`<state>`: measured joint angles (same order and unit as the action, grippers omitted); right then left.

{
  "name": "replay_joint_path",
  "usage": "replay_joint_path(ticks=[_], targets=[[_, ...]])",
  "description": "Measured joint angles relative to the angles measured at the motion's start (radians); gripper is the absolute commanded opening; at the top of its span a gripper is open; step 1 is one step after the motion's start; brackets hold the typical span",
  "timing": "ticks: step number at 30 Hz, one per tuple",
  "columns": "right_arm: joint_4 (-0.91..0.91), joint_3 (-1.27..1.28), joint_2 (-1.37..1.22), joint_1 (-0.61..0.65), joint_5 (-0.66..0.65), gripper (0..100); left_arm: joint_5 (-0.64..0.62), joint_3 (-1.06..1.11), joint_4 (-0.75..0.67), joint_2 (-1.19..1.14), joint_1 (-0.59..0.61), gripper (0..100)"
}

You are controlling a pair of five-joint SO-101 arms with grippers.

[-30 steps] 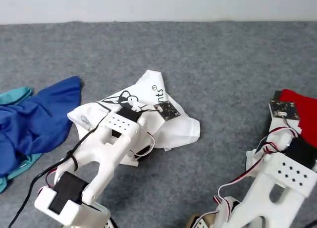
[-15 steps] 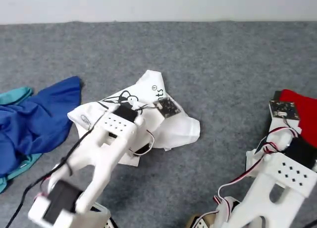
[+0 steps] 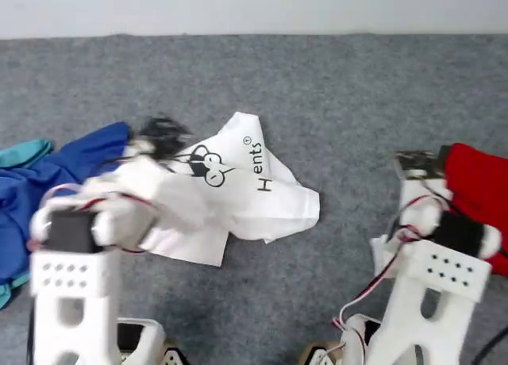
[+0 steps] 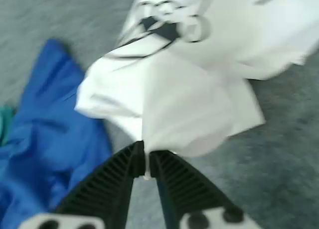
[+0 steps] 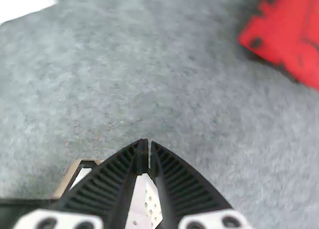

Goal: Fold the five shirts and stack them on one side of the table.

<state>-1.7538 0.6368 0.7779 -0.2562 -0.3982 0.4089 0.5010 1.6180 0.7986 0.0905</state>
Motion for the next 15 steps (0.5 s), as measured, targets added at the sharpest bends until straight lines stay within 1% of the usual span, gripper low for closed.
replay_joint_path(ticks=[3, 5, 10, 13, 15], targets=[[0.0, 0.0, 0.0, 0.14, 0.0, 0.9, 0.055, 0.0, 0.0, 0.048, 0.17, 1], [0.006, 0.0, -0.008, 0.207, 0.0, 0.9, 0.087, 0.0, 0.0, 0.071, 0.278, 1], [0.035, 0.0, -0.117, 0.292, 0.0, 0.9, 0.104, 0.0, -0.025, 0.08, 0.519, 1], [0.041, 0.0, -0.206, 0.359, 0.0, 0.9, 0.104, 0.02, -0.068, 0.08, 0.62, 1], [0.041, -0.014, -0.262, 0.414, 0.0, 0.9, 0.098, 0.064, -0.095, 0.081, 0.651, 1]])
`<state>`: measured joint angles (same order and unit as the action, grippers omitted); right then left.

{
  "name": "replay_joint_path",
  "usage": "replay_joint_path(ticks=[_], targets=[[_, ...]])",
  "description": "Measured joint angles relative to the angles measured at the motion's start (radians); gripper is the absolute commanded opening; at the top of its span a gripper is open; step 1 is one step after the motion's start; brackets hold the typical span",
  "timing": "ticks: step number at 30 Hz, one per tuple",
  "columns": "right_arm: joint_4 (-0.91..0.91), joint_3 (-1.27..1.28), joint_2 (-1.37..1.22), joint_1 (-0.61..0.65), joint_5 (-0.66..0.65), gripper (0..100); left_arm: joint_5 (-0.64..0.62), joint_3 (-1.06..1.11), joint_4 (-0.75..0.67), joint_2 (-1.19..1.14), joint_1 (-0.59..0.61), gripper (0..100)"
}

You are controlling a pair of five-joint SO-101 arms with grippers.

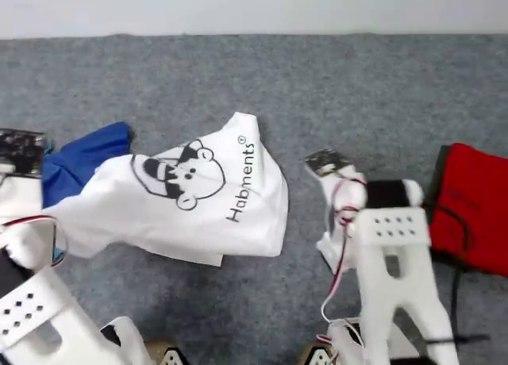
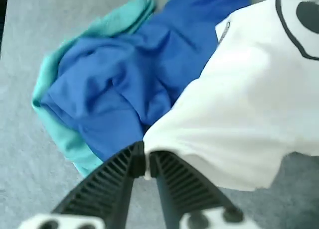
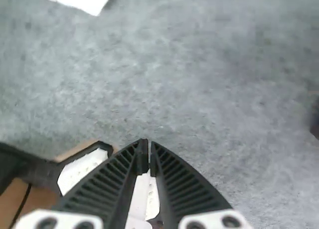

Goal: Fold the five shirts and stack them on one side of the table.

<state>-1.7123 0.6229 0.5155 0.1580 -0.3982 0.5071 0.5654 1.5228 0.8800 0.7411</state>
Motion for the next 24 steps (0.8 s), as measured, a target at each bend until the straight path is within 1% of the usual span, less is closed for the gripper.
replay_joint_path(ticks=[5, 11, 14, 18, 21, 24], targets=[[0.051, -0.054, -0.135, 0.172, 0.0, 0.9, 0.008, 0.115, -0.04, 0.002, 0.015, 1], [0.224, -0.15, -0.322, 0.278, 0.0, 0.9, 0.009, 0.147, -0.044, 0.002, 0.014, 1], [0.318, -0.212, -0.453, 0.31, 0.0, 0.9, -0.003, 0.147, -0.044, 0.002, 0.014, 1], [0.404, -0.328, -0.661, 0.316, 0.0, 0.9, -0.029, 0.147, -0.044, 0.002, 0.014, 1], [0.436, -0.453, -0.844, 0.315, 0.0, 0.9, -0.046, 0.147, -0.044, 0.002, 0.014, 1], [0.439, -0.631, -1.008, 0.31, 0.0, 0.9, -0.064, 0.147, -0.044, 0.002, 0.014, 1]])
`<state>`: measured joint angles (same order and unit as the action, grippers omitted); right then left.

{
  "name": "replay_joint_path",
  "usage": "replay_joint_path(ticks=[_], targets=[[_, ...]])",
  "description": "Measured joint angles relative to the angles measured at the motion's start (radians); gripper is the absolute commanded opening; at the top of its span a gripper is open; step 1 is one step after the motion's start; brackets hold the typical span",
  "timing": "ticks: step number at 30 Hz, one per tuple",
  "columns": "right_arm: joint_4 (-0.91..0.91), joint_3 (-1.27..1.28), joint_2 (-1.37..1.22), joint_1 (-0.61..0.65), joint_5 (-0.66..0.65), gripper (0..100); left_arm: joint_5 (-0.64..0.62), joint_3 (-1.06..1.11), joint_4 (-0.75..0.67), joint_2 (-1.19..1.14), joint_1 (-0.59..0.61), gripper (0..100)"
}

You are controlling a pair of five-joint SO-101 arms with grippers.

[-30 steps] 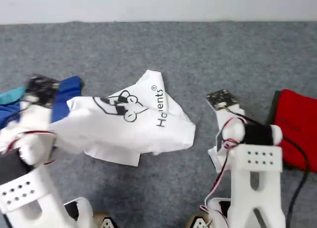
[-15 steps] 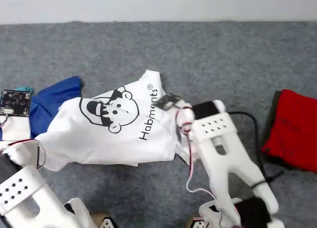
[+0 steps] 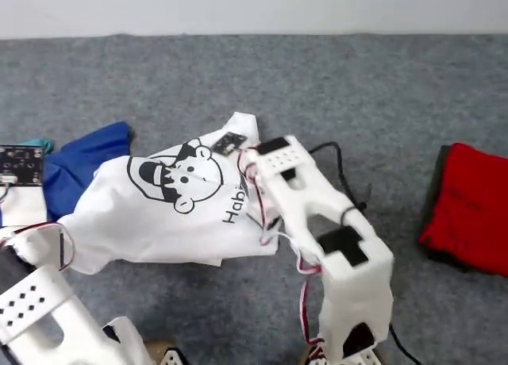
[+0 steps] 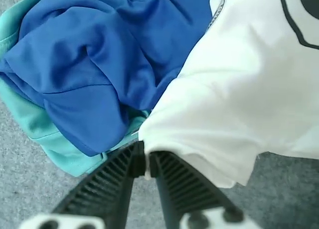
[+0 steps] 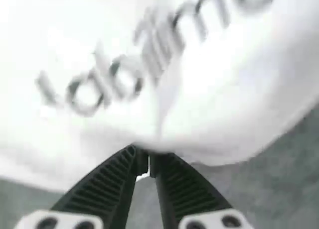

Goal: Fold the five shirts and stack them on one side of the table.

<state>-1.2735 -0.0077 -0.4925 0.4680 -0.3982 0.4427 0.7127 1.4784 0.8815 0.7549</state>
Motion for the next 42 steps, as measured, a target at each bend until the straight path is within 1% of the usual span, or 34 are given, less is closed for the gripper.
replay_joint_path(ticks=[9, 13, 19, 21, 23, 26, 28, 30, 33, 36, 38, 42], targets=[[-0.008, -0.692, -0.404, -0.06, -0.015, 0.9, -0.006, 0.0, 0.0, 0.0, 0.0, 1], [-0.152, -0.925, -0.499, -0.077, -0.057, 0.9, -0.026, 0.0, 0.0, 0.0, 0.0, 1], [-0.43, -1.174, -0.525, -0.078, -0.064, 0.9, -0.072, 0.0, -0.012, 0.0, -0.002, 1], [-0.477, -1.24, -0.525, -0.078, -0.064, 0.9, -0.083, 0.011, -0.02, 0.0, -0.002, 1], [-0.48, -1.284, -0.525, -0.078, -0.064, 0.9, -0.089, 0.028, -0.037, 0.0, -0.002, 1], [-0.48, -1.292, -0.512, -0.078, -0.066, 0.9, -0.089, 0.054, -0.061, 0.0, -0.002, 1], [-0.48, -1.243, -0.47, -0.077, -0.066, 0.9, -0.089, 0.054, -0.069, 0.0, -0.002, 1], [-0.48, -1.145, -0.394, -0.072, -0.066, 0.9, -0.089, 0.054, -0.071, 0.0, -0.002, 1], [-0.48, -0.933, -0.247, -0.054, -0.069, 0.9, -0.089, 0.054, -0.071, 0.0, -0.002, 1], [-0.48, -0.718, -0.094, -0.034, -0.109, 1.5, -0.089, 0.054, -0.071, 0.0, -0.002, 1], [-0.48, -0.591, -0.005, -0.014, -0.124, 5.4, -0.089, 0.054, -0.074, 0.0, -0.002, 1], [-0.48, -0.394, 0.069, 0.04, -0.14, 19.3, -0.089, 0.054, -0.084, 0.0, -0.002, 1]])
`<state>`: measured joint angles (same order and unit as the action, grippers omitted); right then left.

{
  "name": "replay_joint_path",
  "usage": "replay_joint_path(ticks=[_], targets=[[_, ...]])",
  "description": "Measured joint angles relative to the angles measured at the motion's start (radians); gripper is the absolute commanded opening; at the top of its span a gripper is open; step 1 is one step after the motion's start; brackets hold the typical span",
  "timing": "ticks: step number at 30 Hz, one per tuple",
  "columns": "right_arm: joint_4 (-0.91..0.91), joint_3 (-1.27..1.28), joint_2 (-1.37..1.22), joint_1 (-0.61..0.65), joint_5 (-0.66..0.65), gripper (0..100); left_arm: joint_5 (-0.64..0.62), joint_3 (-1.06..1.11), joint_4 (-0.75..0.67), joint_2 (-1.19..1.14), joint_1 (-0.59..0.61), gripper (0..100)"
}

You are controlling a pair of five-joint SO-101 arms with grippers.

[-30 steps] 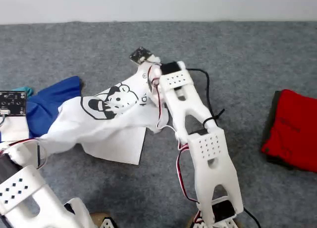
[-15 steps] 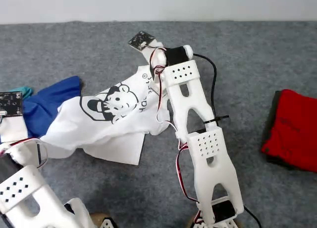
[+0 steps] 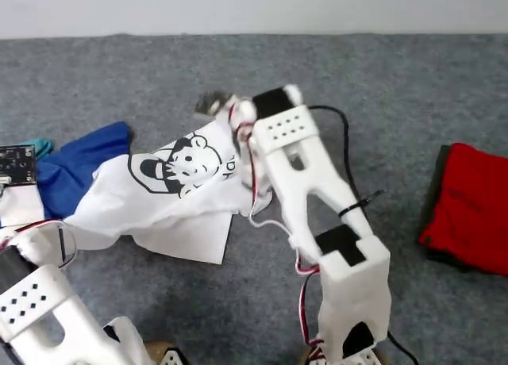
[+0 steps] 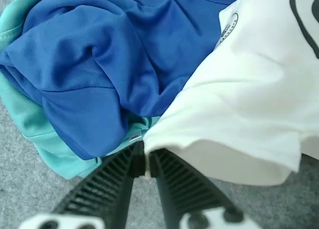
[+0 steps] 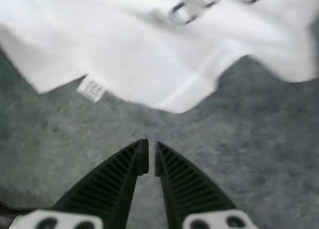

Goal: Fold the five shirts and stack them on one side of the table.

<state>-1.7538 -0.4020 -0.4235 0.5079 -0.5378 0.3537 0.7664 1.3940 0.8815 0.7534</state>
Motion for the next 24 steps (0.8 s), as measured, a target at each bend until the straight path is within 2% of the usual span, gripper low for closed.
replay_joint_path(ticks=[2, 4, 11, 21, 24], targets=[[0.0, 0.043, 0.0, 0.023, -0.002, 25.4, 0.0, 0.0, -0.002, 0.0, 0.0, 1], [0.0, 0.046, 0.0, 0.04, 0.002, 26.7, 0.0, 0.0, -0.002, 0.0, 0.0, 1], [0.069, 0.051, -0.058, 0.115, 0.0, 26.7, 0.0, 0.0, -0.002, 0.0, 0.0, 1], [0.226, 0.051, -0.218, 0.12, 0.002, 26.5, 0.0, 0.0, -0.002, 0.0, 0.0, 1], [0.273, 0.051, -0.261, 0.12, 0.031, 21.0, 0.0, 0.0, -0.002, 0.0, 0.0, 1]])
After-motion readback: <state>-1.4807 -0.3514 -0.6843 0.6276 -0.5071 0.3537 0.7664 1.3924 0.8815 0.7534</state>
